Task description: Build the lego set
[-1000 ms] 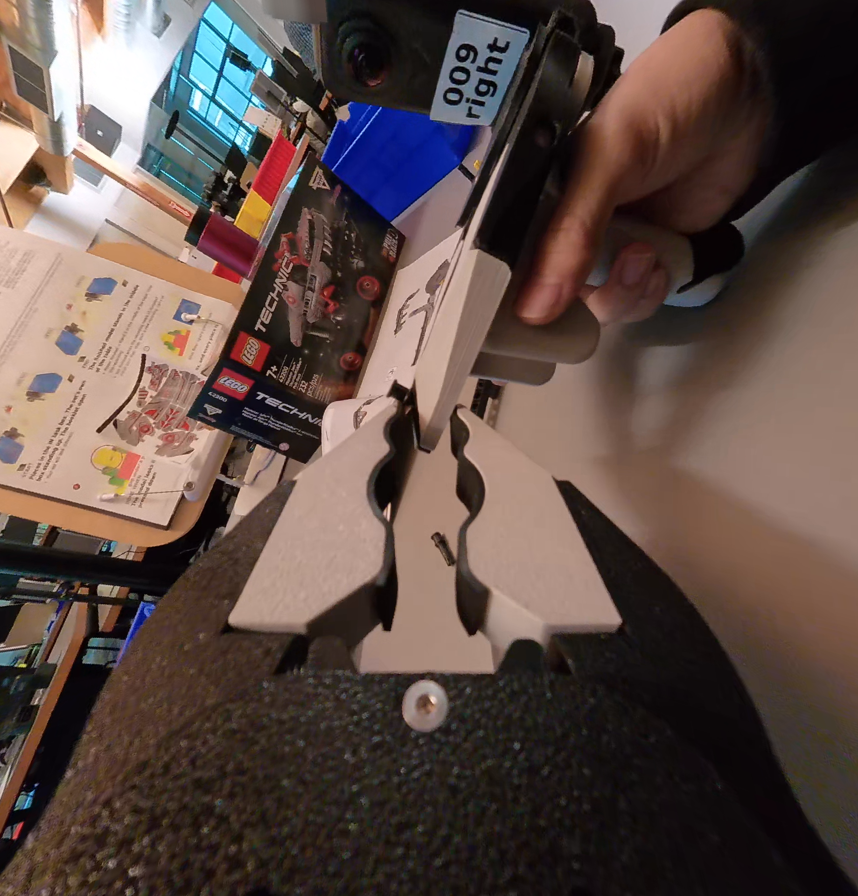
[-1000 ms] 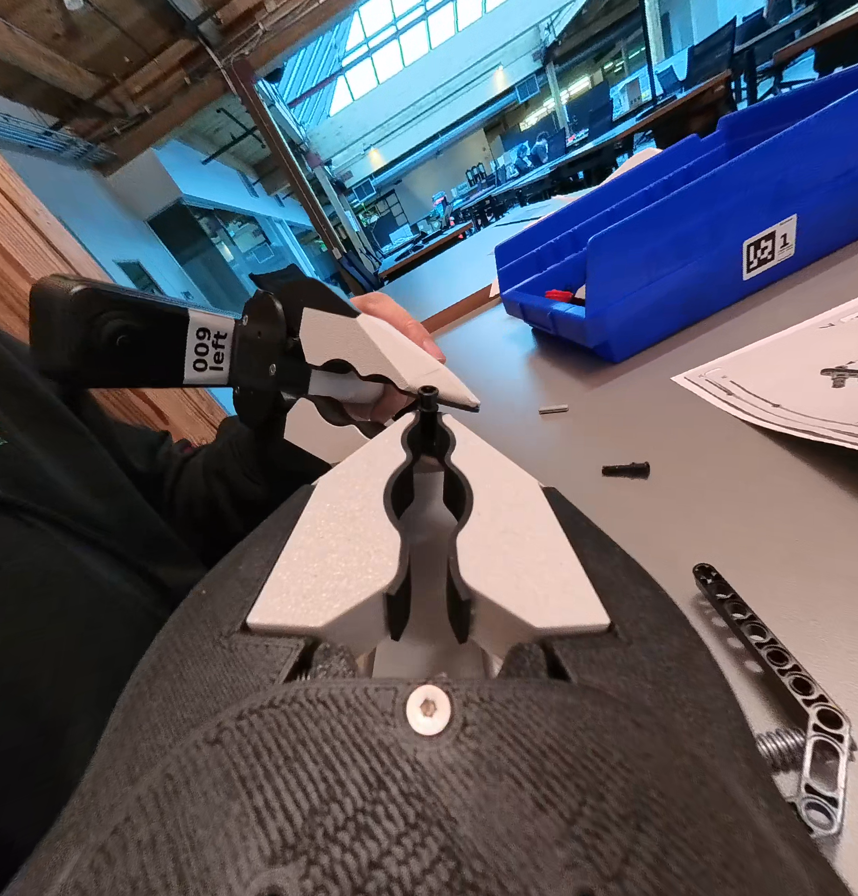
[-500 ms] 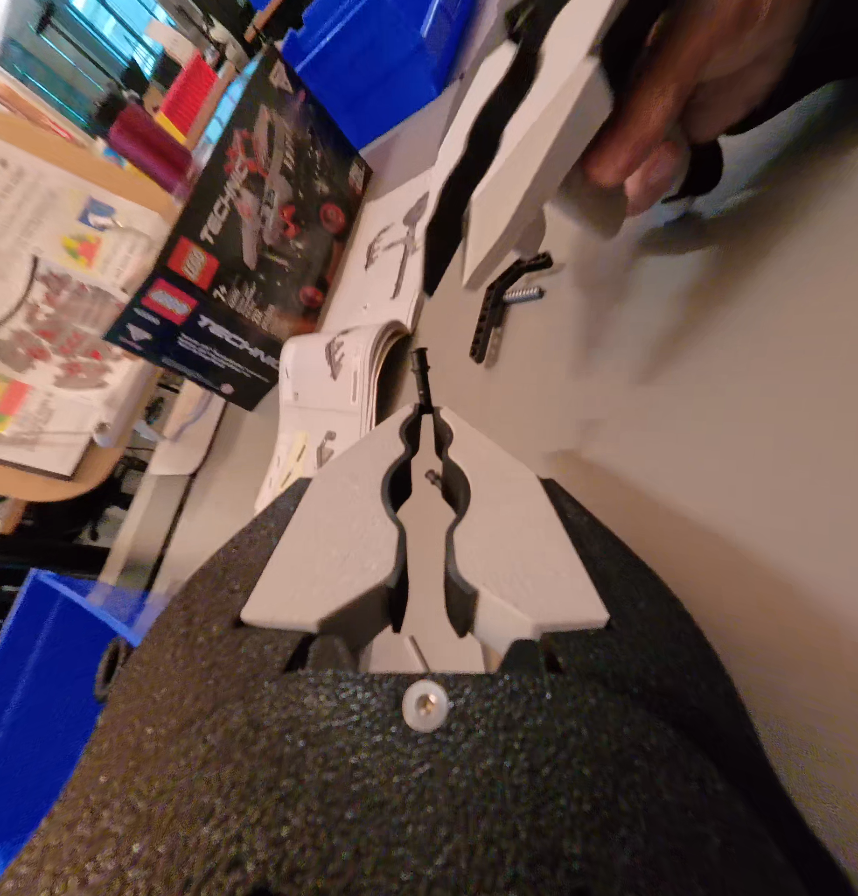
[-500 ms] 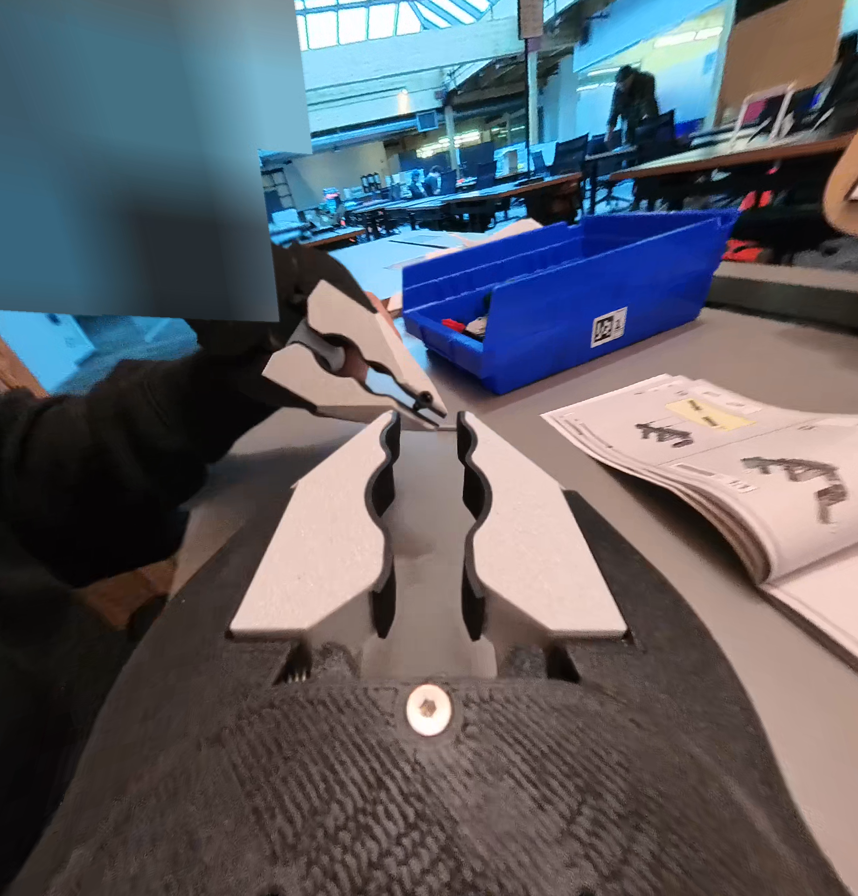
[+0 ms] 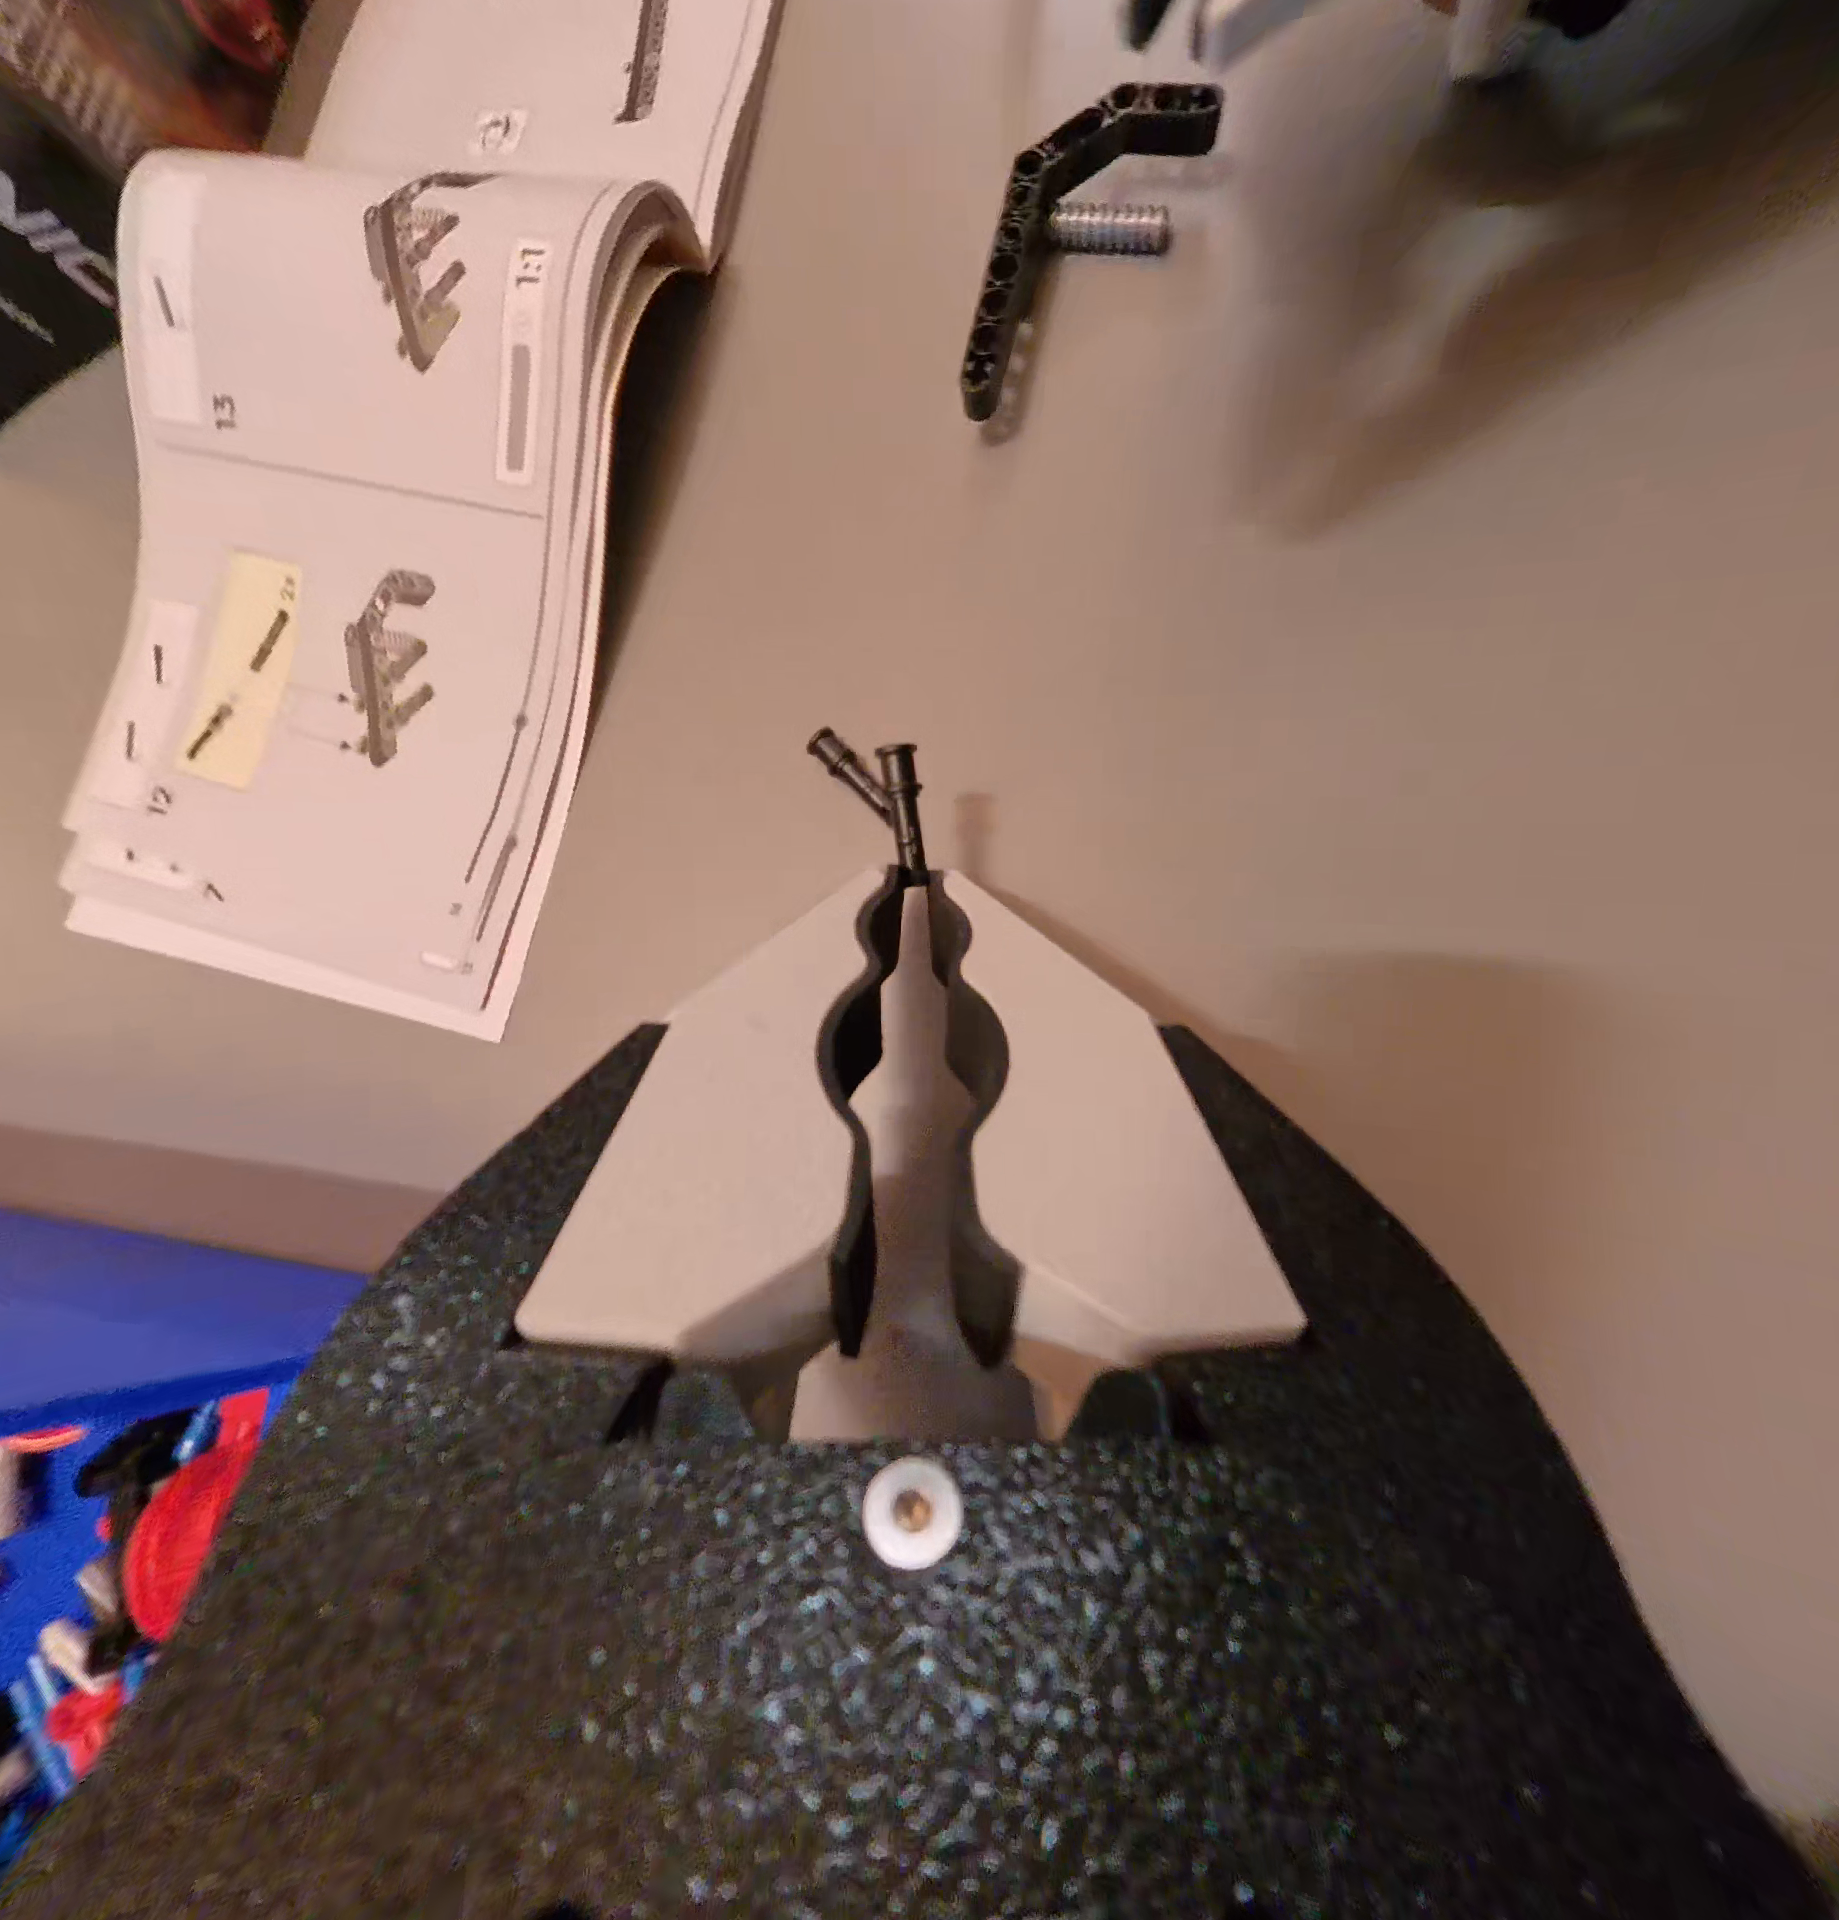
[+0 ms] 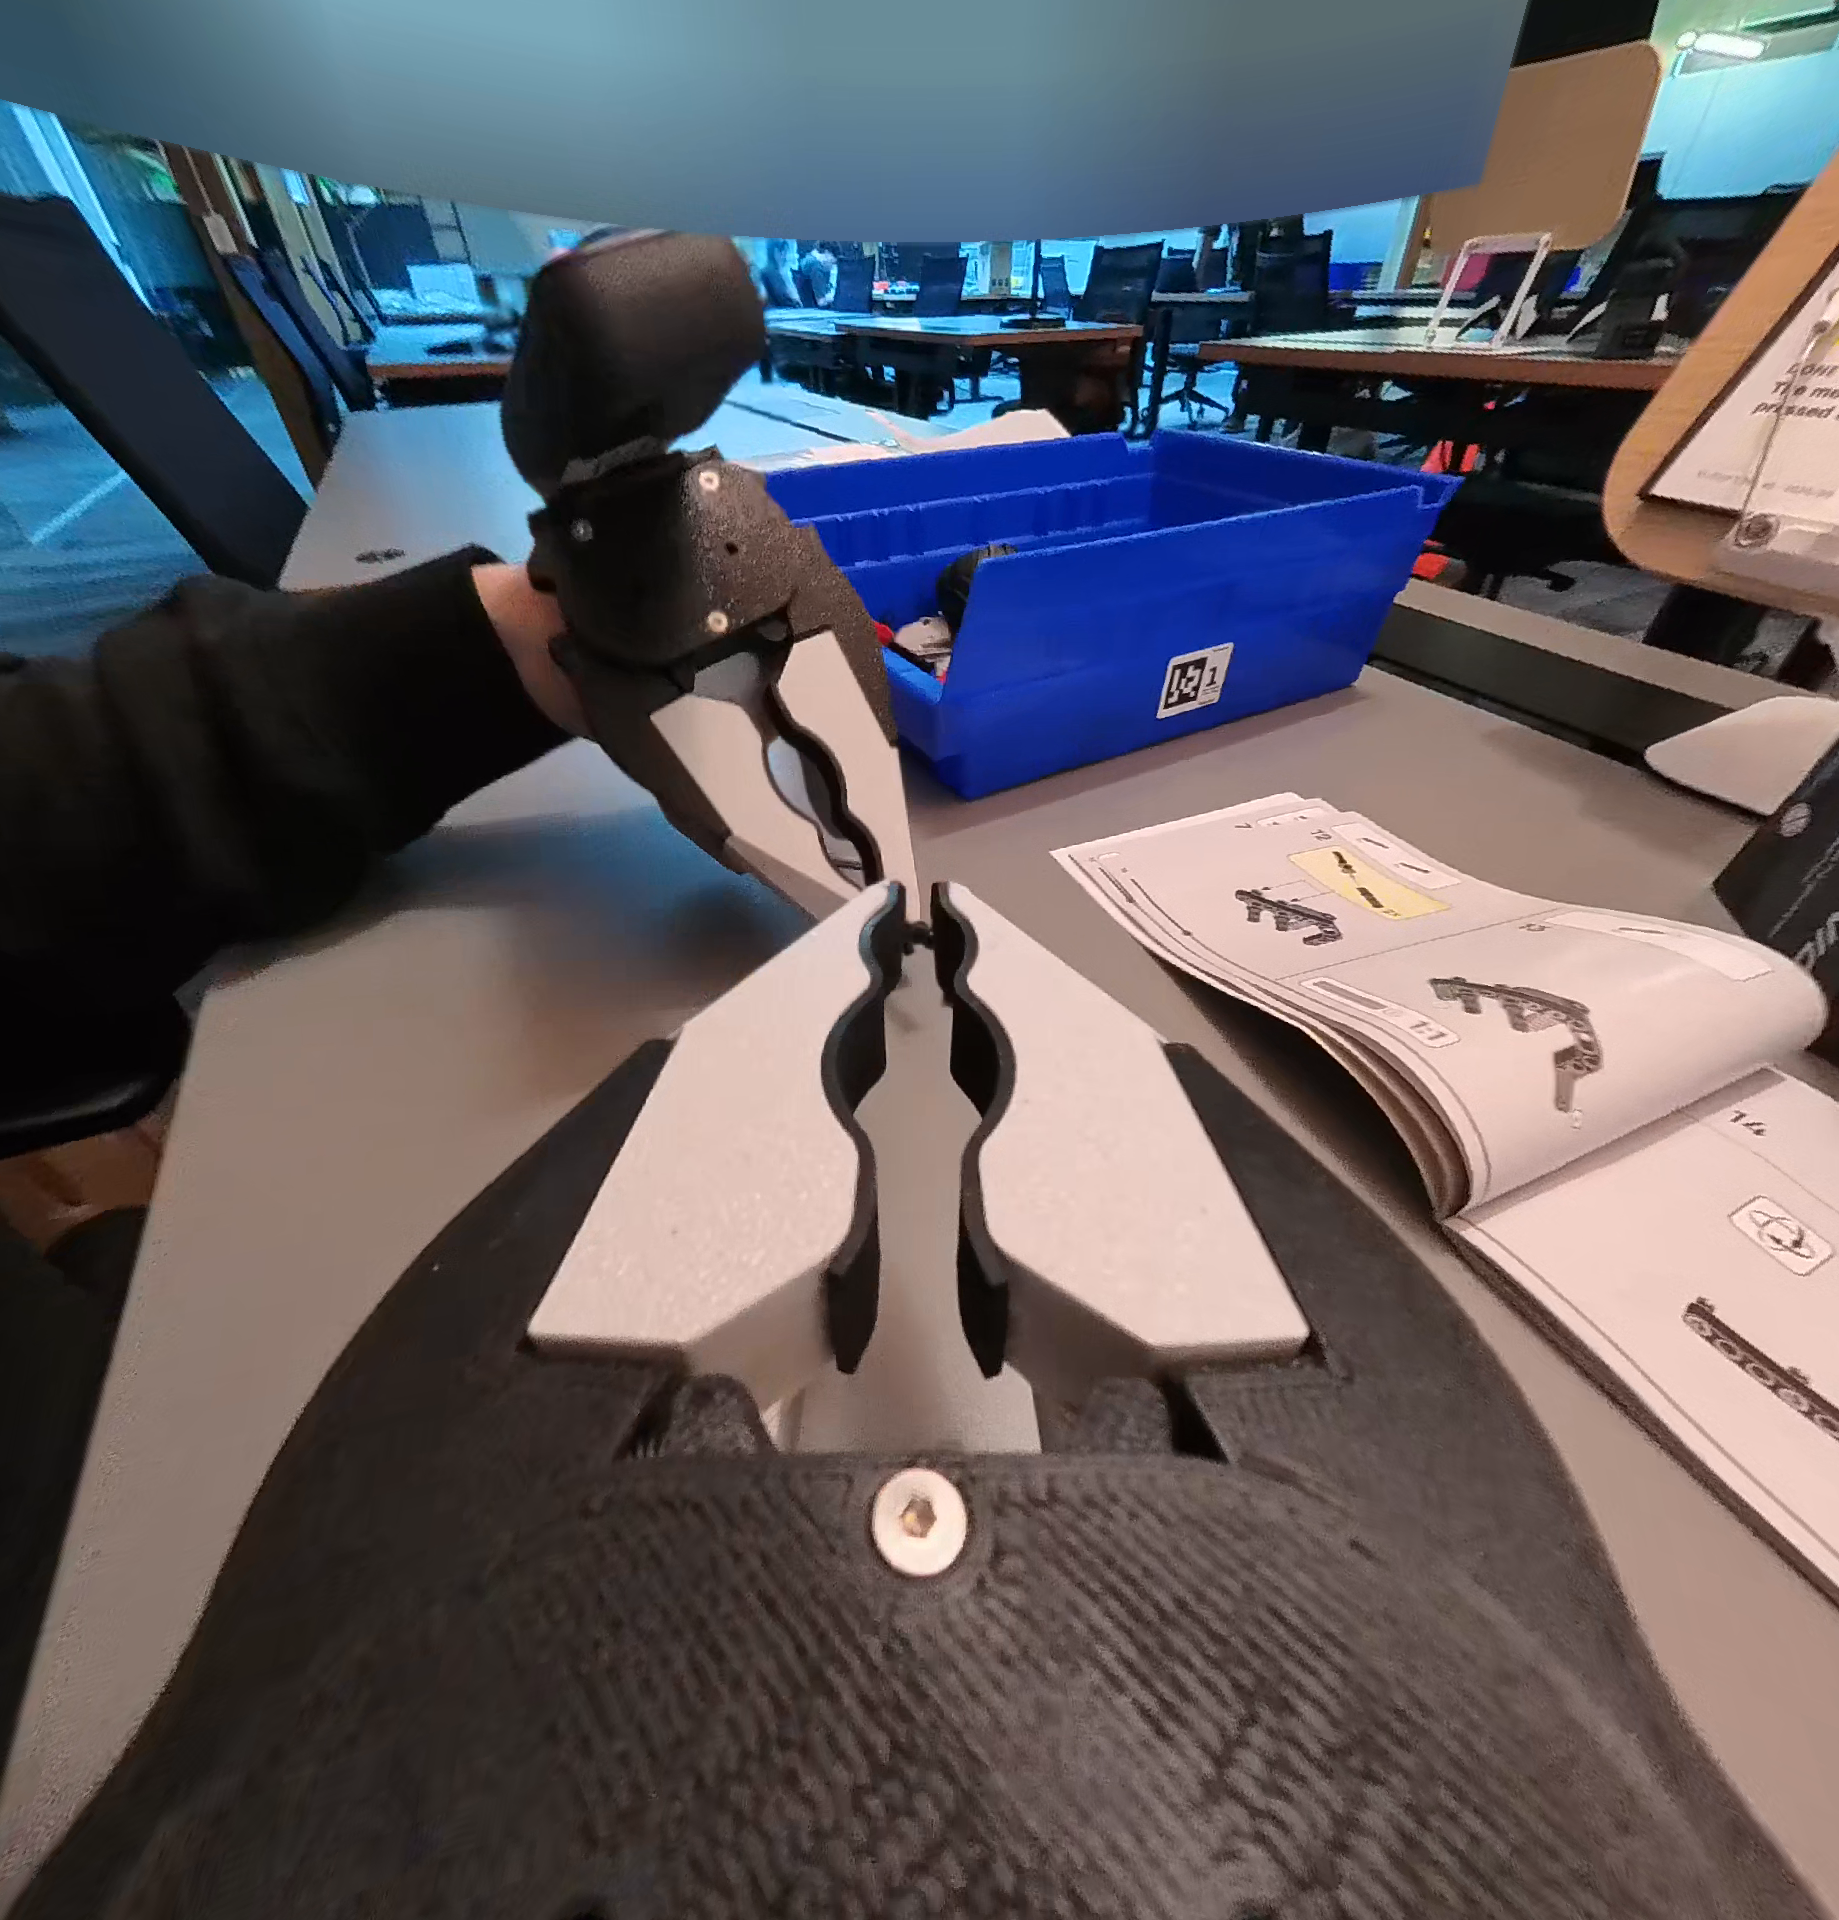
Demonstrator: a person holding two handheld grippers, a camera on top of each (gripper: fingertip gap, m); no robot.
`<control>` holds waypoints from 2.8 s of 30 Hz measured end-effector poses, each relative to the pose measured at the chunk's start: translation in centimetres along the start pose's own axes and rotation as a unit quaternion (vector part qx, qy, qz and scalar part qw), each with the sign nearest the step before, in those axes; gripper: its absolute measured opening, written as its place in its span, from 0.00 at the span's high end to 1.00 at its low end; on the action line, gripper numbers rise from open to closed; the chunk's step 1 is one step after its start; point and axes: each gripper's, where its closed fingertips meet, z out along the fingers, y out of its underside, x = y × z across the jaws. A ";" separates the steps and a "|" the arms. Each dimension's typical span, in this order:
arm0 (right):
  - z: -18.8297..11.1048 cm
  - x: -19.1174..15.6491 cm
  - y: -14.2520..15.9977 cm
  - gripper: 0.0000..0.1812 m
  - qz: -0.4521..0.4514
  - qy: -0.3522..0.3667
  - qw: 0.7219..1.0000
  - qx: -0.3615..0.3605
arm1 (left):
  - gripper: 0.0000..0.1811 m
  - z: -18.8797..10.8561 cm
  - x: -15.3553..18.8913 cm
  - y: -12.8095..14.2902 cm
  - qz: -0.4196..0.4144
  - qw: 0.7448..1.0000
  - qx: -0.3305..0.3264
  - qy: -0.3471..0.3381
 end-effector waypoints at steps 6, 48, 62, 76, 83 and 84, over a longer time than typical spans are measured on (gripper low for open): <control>0.5 0.8 0.9 1.00 -0.069 0.042 0.996 -0.035 | 0.99 0.4 -1.2 0.3 -0.066 0.998 0.001 -0.007; 1.8 3.5 0.4 1.00 -0.192 0.174 0.965 -0.030 | 1.00 -3.0 -7.5 -2.8 -0.130 0.957 0.180 -0.184; 2.5 2.8 1.7 1.00 -0.214 0.153 0.962 -0.071 | 1.00 -6.6 -10.2 -2.2 -0.193 0.910 0.239 -0.280; 2.8 2.7 2.2 1.00 -0.228 0.150 0.958 -0.086 | 1.00 -6.5 -10.5 -1.6 -0.191 0.909 0.219 -0.300; 2.9 2.6 2.3 1.00 -0.230 0.147 0.958 -0.090 | 1.00 -6.5 -10.5 -1.5 -0.194 0.907 0.218 -0.302; 2.9 2.6 2.3 1.00 -0.230 0.147 0.958 -0.091 | 1.00 -6.5 -10.5 -1.5 -0.194 0.908 0.218 -0.301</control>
